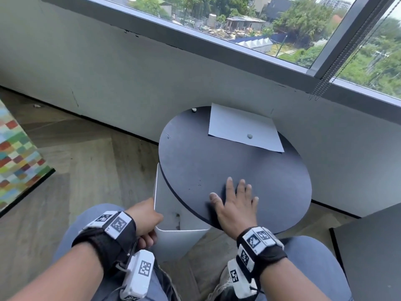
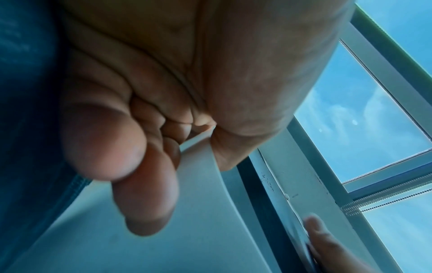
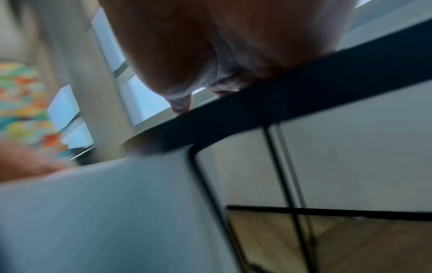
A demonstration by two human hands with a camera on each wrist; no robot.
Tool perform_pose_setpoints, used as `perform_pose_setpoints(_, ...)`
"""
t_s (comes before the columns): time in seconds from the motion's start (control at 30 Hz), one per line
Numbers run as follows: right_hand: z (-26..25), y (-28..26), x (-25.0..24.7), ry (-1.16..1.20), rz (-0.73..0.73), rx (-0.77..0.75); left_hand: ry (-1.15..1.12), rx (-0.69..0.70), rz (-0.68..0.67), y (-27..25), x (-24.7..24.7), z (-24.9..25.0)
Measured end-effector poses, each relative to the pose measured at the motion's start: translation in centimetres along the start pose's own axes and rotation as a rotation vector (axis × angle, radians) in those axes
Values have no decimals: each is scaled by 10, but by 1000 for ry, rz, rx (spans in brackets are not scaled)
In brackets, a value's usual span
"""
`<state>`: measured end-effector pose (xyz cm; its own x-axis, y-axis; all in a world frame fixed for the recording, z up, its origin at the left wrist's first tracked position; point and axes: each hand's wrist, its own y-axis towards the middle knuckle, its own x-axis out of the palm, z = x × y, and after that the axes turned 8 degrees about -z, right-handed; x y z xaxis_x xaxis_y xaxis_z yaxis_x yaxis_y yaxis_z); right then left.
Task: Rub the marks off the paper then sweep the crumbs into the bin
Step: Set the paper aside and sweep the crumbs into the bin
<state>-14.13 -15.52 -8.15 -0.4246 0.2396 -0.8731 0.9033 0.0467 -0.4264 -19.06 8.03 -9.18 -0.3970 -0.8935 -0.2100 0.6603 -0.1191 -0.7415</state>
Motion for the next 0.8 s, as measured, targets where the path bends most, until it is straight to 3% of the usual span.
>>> perform_pose_setpoints(0.17, -54, -23, 29, -154, -91, -293, 47, 32, 14, -5, 0, 2)
perform_pose_setpoints(0.3, -65, -34, 19, -70, -163, -635, 46, 47, 2, -11, -2, 4)
perform_pose_setpoints(0.33, -63, -30, 12, -34, -147, -662, 49, 49, -3, -10, -2, 3)
perform_pose_setpoints(0.43, -51, 7, -14, 79, -61, -445, 51, 36, -2, -3, -2, -1)
perform_pose_setpoints(0.5, -45, 28, -21, -9, -60, -254, 32, 26, 13, -1, -1, -2)
perform_pose_setpoints(0.57, -45, 37, -13, -125, -74, -180, 12, 17, 22, 0, -1, -3)
perform_pose_setpoints(0.67, -58, 17, 9, -157, -88, -249, 13, 24, 24, 2, -1, -2)
perform_pose_setpoints(0.8, -64, -31, 34, -195, -167, -573, 32, 18, 24, -4, -2, 0)
